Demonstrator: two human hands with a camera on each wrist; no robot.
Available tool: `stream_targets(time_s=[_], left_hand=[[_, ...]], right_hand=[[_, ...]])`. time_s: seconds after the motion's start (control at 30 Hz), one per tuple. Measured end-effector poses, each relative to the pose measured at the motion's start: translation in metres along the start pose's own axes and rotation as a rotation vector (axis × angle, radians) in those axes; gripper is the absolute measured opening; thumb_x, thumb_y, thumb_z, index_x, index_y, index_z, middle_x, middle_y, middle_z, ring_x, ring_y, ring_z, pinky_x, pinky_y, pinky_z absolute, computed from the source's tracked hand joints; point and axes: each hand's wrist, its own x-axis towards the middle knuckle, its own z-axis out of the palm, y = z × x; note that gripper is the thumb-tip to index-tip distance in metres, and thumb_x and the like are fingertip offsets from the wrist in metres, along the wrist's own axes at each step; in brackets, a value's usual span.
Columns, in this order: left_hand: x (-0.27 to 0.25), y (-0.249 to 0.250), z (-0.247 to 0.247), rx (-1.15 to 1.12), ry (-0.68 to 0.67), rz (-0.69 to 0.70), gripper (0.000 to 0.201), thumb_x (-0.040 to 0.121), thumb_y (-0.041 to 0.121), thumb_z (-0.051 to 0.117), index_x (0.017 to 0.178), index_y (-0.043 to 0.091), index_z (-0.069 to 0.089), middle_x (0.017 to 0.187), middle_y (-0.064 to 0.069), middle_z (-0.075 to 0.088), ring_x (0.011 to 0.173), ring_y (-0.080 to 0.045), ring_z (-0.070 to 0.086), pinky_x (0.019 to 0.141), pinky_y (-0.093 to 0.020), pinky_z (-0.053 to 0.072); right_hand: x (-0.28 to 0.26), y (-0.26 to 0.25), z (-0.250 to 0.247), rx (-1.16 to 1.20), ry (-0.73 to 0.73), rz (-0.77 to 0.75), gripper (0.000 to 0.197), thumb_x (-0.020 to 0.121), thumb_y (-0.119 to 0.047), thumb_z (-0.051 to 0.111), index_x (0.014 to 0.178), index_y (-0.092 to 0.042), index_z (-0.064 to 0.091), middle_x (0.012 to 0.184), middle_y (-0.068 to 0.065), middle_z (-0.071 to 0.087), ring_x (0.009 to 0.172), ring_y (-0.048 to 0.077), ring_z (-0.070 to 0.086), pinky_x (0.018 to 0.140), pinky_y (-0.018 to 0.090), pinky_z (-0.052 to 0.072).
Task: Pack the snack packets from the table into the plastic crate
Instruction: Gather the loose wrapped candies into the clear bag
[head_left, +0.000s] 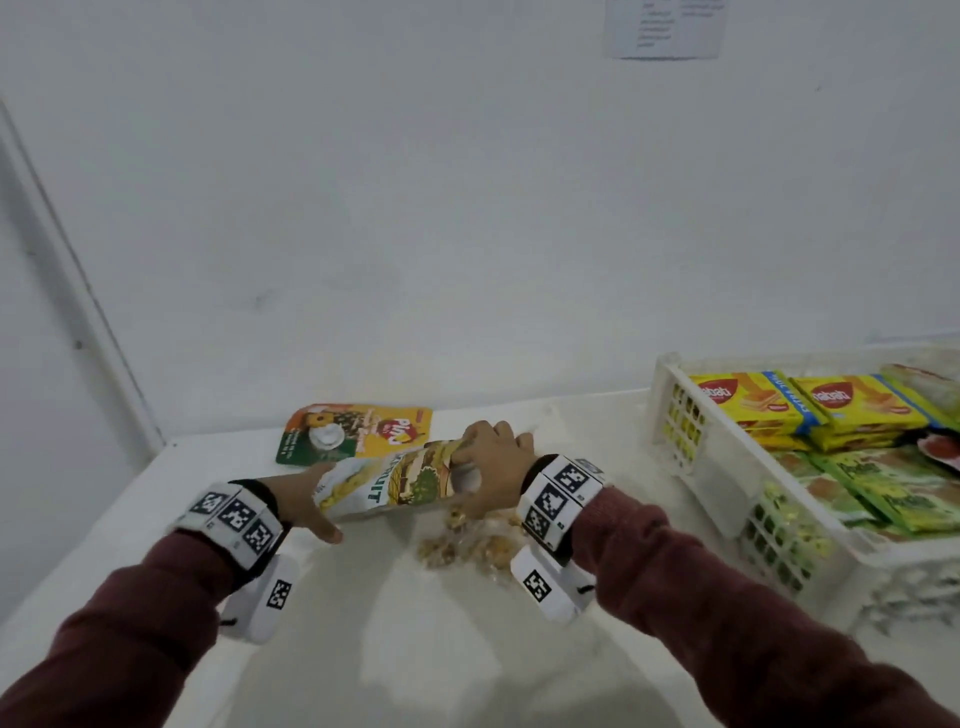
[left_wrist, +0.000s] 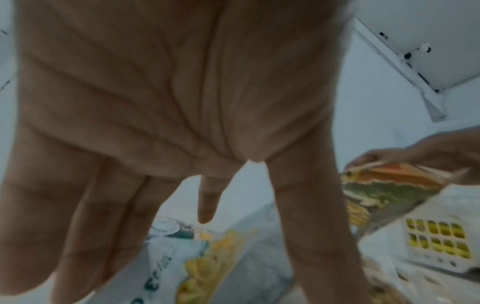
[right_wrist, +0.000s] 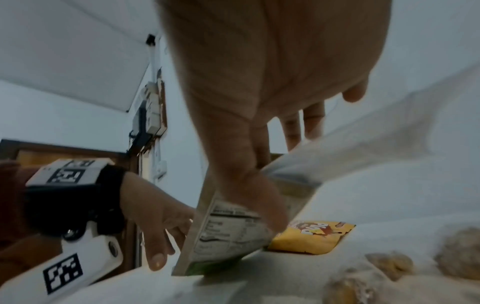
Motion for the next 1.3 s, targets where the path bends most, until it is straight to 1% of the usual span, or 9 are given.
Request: stream_targets(time_s=[0.2,0.33,0.47,0.6,0.7,0.83,0.93,1.13,1.3], left_hand=[[-0.012,-0.024,0.012,0.117,-0.036,-0.007,0.095,0.08,0.022,0.071,0.148,0.008,0.006,0.155,-0.005,0.017,0.141,-0.021,0.022,0.109,-0.023,0.022],[-0.013,-0.03,0.026,0.376,0.052,-0.073,0.109,0.072,0.048,0.073,0.15,0.022,0.001,0.156,-0.016,-0.009,0.143,-0.04,-0.001,0.116,-0.049,0.015],[-0.003,-0.033,0.029,0.363,0.195,0.048,0.121,0.064,0.046,0.079,0.148,0.029,-0.006,0.154,-0.01,-0.021,0.143,-0.035,-0.012,0.115,-0.056,0.004],[0.004,-0.022,0.028,0.309,0.251,0.27,0.124,0.06,0.039,0.083,0.147,0.035,-0.004,0.156,-0.003,0.011,0.142,-0.027,0.017,0.115,-0.051,0.019],[0.009,-0.019,0.026,0.122,0.256,0.319,0.113,0.064,0.018,0.08,0.147,0.035,0.004,0.14,-0.006,0.042,0.126,-0.028,0.046,0.103,-0.043,0.041],[0.012,-0.021,0.02,0.0,0.3,0.357,0.09,0.077,-0.003,0.062,0.147,0.028,0.015,0.125,-0.008,0.054,0.111,-0.024,0.055,0.092,-0.029,0.045],[0.012,-0.025,0.015,-0.017,0.336,0.371,0.083,0.08,-0.004,0.058,0.147,0.026,0.02,0.124,-0.007,0.053,0.11,-0.023,0.054,0.085,-0.02,0.039],[0.013,-0.037,0.009,-0.09,0.41,0.381,0.065,0.085,0.002,0.057,0.141,0.026,0.034,0.129,-0.004,0.052,0.12,-0.021,0.051,0.102,-0.03,0.041],[0.004,-0.056,-0.003,-0.125,0.475,0.332,0.062,0.082,-0.012,0.043,0.134,0.022,0.045,0.137,-0.005,0.047,0.127,-0.022,0.044,0.104,-0.026,0.035]], right_hand=[[-0.003,-0.035,0.014,-0.106,0.178,-0.014,0.055,0.082,-0.014,0.059,0.132,-0.028,0.041,0.143,0.007,0.026,0.125,0.029,0.028,0.098,0.043,0.027],[0.007,-0.051,0.025,-0.136,0.313,0.004,0.035,0.093,-0.017,0.045,0.125,-0.031,0.048,0.138,0.002,0.037,0.122,0.025,0.033,0.095,0.039,0.027],[0.015,-0.061,0.034,-0.149,0.357,0.003,0.026,0.094,-0.019,0.047,0.113,-0.033,0.058,0.127,-0.002,0.046,0.116,0.024,0.039,0.087,0.039,0.022],[0.022,-0.068,0.037,-0.299,0.389,-0.026,0.035,0.047,-0.023,0.09,0.065,-0.039,0.065,0.078,-0.014,0.061,0.074,0.015,0.056,0.068,0.033,0.016],[0.022,-0.061,0.034,-0.284,0.29,-0.111,0.028,0.084,-0.008,0.061,0.099,-0.031,0.066,0.108,-0.006,0.06,0.106,0.021,0.047,0.078,0.036,0.017],[0.017,-0.051,0.019,-0.334,0.335,-0.092,0.05,0.061,-0.002,0.077,0.086,-0.044,0.069,0.078,-0.012,0.065,0.079,0.017,0.057,0.075,0.034,0.017],[0.019,-0.034,0.017,-0.174,0.329,-0.131,0.061,0.086,0.007,0.04,0.117,-0.041,0.058,0.103,-0.006,0.062,0.098,0.019,0.056,0.093,0.038,0.01],[0.026,-0.003,0.0,0.132,0.376,-0.098,0.031,0.092,-0.007,0.047,0.116,-0.017,0.064,0.118,0.003,0.065,0.107,0.025,0.06,0.091,0.029,0.043],[0.032,0.007,-0.018,0.536,0.237,-0.085,0.025,0.088,0.002,0.051,0.109,-0.003,0.062,0.09,0.0,0.061,0.083,0.019,0.059,0.082,0.03,0.05]])
